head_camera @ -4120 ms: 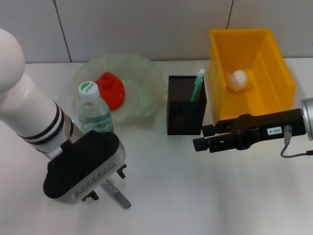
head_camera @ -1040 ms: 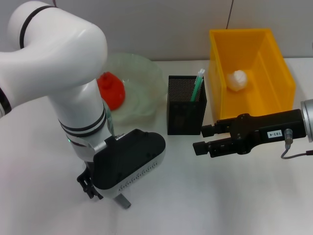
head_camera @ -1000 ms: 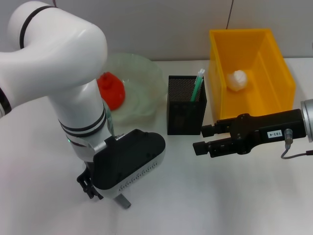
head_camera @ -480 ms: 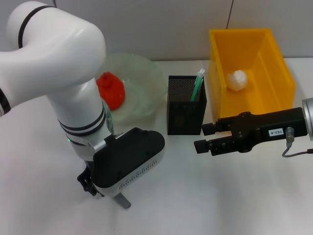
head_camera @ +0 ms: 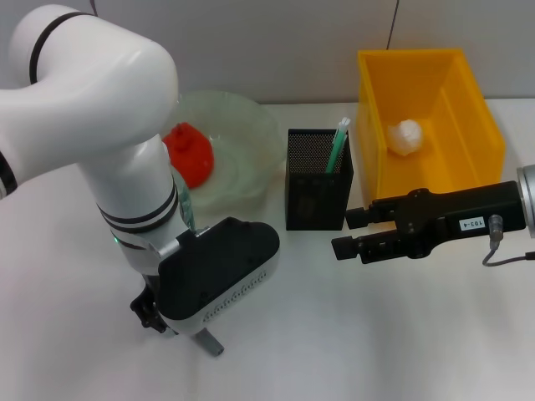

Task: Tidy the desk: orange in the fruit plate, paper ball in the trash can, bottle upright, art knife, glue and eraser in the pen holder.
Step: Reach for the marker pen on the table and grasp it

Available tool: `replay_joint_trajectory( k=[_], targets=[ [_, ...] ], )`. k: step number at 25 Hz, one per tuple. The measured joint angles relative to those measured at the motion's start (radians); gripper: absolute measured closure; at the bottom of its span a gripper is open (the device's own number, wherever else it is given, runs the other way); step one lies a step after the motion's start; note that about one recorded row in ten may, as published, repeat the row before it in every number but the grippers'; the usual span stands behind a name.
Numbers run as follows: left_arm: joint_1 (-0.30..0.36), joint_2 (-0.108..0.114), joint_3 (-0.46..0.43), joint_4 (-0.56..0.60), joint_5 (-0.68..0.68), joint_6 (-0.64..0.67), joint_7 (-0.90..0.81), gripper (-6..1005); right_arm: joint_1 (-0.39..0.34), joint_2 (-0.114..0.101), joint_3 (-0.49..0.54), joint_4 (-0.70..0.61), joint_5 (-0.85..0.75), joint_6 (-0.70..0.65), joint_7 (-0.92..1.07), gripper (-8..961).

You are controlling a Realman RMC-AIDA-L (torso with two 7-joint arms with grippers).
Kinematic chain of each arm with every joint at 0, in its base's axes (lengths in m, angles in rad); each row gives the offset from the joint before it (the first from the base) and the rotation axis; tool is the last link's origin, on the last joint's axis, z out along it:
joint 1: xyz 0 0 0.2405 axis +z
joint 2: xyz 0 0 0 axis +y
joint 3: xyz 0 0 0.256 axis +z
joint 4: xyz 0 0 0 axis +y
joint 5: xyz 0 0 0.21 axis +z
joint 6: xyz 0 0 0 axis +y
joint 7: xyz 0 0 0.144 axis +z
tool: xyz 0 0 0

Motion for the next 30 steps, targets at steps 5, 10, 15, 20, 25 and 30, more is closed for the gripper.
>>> replay_joint_trajectory(
  k=[5,10,15,20,25,30],
  targets=[
    [0.0,-0.005,-0.001,-0.007,0.005,-0.007,-0.007,647,0.0,0.0,-0.001,-0.001,0.0,-0.001,0.0,208],
    [-0.001,-0.009,-0.001,-0.014,0.013,-0.018,-0.014,663,0.0,0.0,0.001,-0.001,0.0,-0.002,-0.007,208],
    [-0.001,-0.011,-0.001,-0.018,0.013,-0.018,-0.015,679,-0.002,0.0,0.004,-0.001,0.0,-0.003,-0.01,207],
    [-0.004,-0.011,-0.001,-0.021,0.012,-0.012,-0.014,695,-0.002,0.0,0.005,-0.001,0.0,-0.003,-0.011,207],
    [-0.007,-0.012,-0.002,-0.023,0.012,-0.012,-0.015,711,-0.002,-0.001,0.008,-0.001,0.0,-0.002,-0.013,207],
    [-0.01,-0.013,-0.002,-0.025,0.012,-0.013,-0.017,716,-0.002,-0.002,0.008,-0.001,0.0,-0.002,-0.014,207]
  ],
)
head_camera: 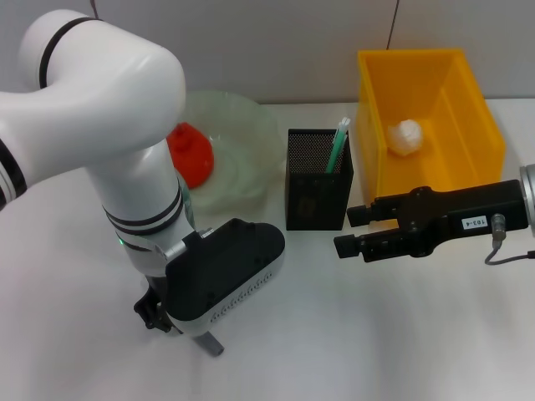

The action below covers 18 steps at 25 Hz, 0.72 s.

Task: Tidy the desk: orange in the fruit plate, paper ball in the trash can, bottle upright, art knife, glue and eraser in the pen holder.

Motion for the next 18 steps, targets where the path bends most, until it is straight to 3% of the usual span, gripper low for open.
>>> replay_joint_trajectory(
  k=[9,18],
  targets=[
    [0.001,0.0,-0.009,-0.003,0.0,0.0,0.004,716,0.0,-0.001,0.0,0.0,0.0,0.0,-0.004,208],
    [0.0,0.0,-0.011,-0.003,0.003,0.001,0.001,798,0.0,-0.001,0.0,-0.003,0.0,0.0,-0.004,208]
  ],
)
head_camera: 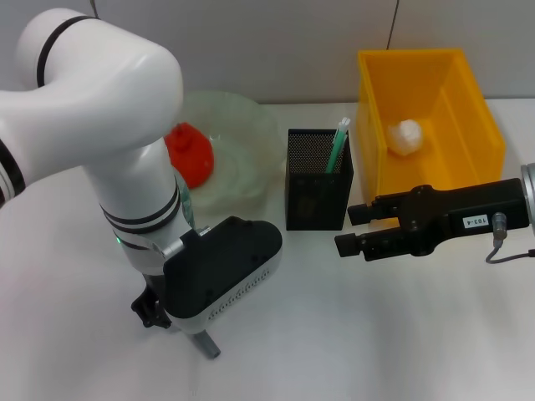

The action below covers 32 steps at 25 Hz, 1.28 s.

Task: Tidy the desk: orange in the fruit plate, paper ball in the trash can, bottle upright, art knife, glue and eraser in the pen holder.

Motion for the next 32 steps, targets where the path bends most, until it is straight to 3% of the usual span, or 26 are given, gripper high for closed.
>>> replay_joint_trajectory(
  k=[18,23,24,25,28,29,30,31,32],
  targets=[
    [-0.002,-0.001,-0.02,-0.009,0.001,0.006,0.01,852,0.002,-0.001,0.001,-0.017,0.005,0.0,0.0,207],
    [-0.001,-0.002,-0.096,-0.003,-0.008,0.05,0.035,863,0.003,-0.002,0.001,-0.018,0.009,0.0,-0.004,207],
    [-0.001,-0.003,-0.161,0.0,-0.018,0.094,0.057,863,0.003,-0.002,0.001,-0.02,0.014,0.0,-0.006,207],
    [-0.001,-0.003,-0.161,0.0,-0.018,0.094,0.057,864,0.003,-0.002,0.001,-0.02,0.014,0.0,-0.006,207],
    [-0.001,-0.01,-0.336,0.0,-0.031,0.186,0.104,865,0.003,-0.002,0.002,-0.033,0.018,0.0,-0.006,207],
    [-0.001,-0.013,-0.455,0.001,-0.052,0.24,0.13,864,0.002,-0.002,0.003,-0.039,0.019,-0.001,-0.006,207],
    [0.0,-0.013,-0.511,0.001,-0.071,0.265,0.141,864,0.002,-0.002,0.003,-0.041,0.02,-0.002,-0.006,207],
    [0.0,-0.013,-0.511,0.001,-0.071,0.265,0.141,864,0.001,-0.002,0.003,-0.041,0.022,-0.005,-0.006,207],
    [0.005,-0.011,-0.568,0.001,-0.099,0.285,0.147,864,0.001,-0.002,0.003,-0.041,0.022,-0.005,-0.006,207]
  ],
)
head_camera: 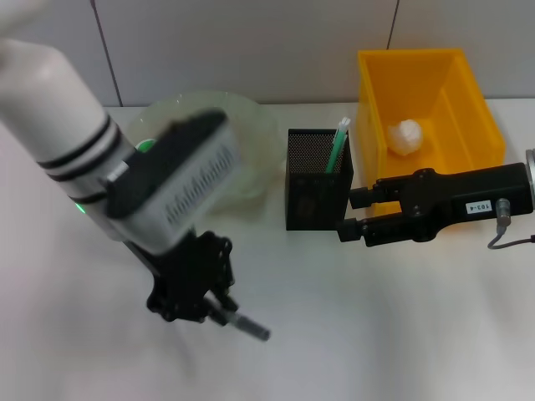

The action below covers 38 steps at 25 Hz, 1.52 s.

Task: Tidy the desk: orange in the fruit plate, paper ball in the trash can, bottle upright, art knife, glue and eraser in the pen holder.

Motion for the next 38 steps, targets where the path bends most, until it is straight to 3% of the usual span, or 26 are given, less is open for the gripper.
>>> replay_joint_trajectory(
  k=[2,7,12,24,38],
  targets=[
    [0.023,0.002,-0.115,-0.001,-0.072,0.024,0.004,868,-0.003,-0.002,0.001,-0.001,0.008,-0.005,-0.001,207],
    [0.066,0.0,-0.198,-0.005,-0.18,0.025,-0.024,875,-0.011,-0.004,0.023,-0.002,0.01,-0.017,-0.031,207],
    [0.157,0.0,-0.231,0.001,-0.378,-0.021,-0.119,876,-0.026,-0.012,0.08,-0.001,0.01,-0.07,-0.075,208],
    [0.285,-0.002,-0.232,-0.024,-0.703,-0.047,-0.193,881,-0.08,-0.037,0.174,0.008,0.01,-0.193,-0.162,208],
    [0.304,-0.007,-0.12,-0.329,-1.125,-0.045,-0.067,885,-0.111,-0.046,0.298,0.083,0.049,-0.32,-0.36,208]
  ],
)
